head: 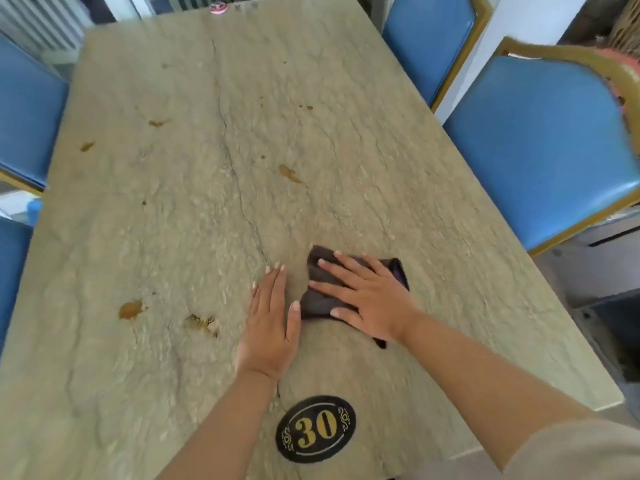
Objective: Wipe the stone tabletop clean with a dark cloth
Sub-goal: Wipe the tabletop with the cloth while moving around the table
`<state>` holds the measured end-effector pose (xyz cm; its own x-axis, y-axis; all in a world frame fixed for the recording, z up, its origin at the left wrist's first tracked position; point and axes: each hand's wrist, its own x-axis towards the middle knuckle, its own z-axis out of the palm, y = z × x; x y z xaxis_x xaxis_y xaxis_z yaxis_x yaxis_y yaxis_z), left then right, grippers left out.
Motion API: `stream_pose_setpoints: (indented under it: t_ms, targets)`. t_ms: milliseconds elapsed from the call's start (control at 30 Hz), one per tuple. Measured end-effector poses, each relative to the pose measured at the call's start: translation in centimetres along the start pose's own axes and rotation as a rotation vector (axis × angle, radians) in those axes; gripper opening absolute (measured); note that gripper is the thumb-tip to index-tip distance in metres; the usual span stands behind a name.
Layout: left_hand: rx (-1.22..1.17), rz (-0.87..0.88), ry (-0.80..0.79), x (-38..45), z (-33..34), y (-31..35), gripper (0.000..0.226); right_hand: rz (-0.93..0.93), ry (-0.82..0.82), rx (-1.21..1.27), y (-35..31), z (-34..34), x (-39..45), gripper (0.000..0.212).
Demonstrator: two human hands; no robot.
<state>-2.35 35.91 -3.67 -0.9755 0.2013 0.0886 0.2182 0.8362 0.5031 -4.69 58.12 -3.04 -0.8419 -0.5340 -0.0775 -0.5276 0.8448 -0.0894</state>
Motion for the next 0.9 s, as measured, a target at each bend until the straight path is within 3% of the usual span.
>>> stream_pose_setpoints:
  t_ms: [100,167,233,333,400,467,567,633,700,767,833,900]
  targets:
    - [0.015,-0.012,-0.036,-0.1,-0.1,0.3,0.07,0.562,0.036,0.064,3.2,-1.1,4.6,0.056]
    - [0.007,-0.015,-0.038,-0.1,-0.2,0.4,0.065,0.746,0.019,0.115,2.2,-1.7,8.1,0.058]
    - [-0.034,-0.022,-0.012,-0.2,-0.3,0.5,0.061,0.592,0.011,0.093,-0.3,-1.7,9.8,0.059]
    - [-0.12,-0.05,0.018,-0.3,-0.4,0.6,0.062,0.011,0.032,0.02,-2.7,-0.8,6.8,0.057]
    - [-0.112,-0.053,0.019,-0.2,-0.5,0.6,0.062,-0.248,-0.006,0.01,0.1,-1.1,5.2,0.055]
    - [-0.059,-0.041,-0.003,-0.3,-0.4,0.7,0.062,-0.145,-0.022,-0.037,3.5,-1.2,5.5,0.054]
    - [-0.023,-0.031,-0.022,-0.2,-0.3,0.7,0.062,0.423,0.012,0.027,4.6,-1.6,8.0,0.058]
    - [-0.046,-0.026,-0.017,-0.2,-0.3,0.7,0.062,0.564,0.007,0.078,1.2,-1.6,9.0,0.06]
    - [-0.101,-0.015,0.003,-0.2,-0.2,0.7,0.062,0.423,0.01,0.037,-3.1,-1.2,7.7,0.062]
    - [-0.146,-0.003,0.024,-0.2,-0.3,0.6,0.061,0.157,0.018,0.03,-5.8,-0.7,4.0,0.061]
    - [-0.138,0.016,0.035,-0.3,-0.3,0.5,0.06,-0.15,-0.01,0.04,-5.5,-0.4,-0.2,0.057]
    - [-0.1,0.03,0.031,-0.3,-0.2,0.5,0.06,-0.268,-0.049,-0.005,-2.9,-0.2,-3.1,0.054]
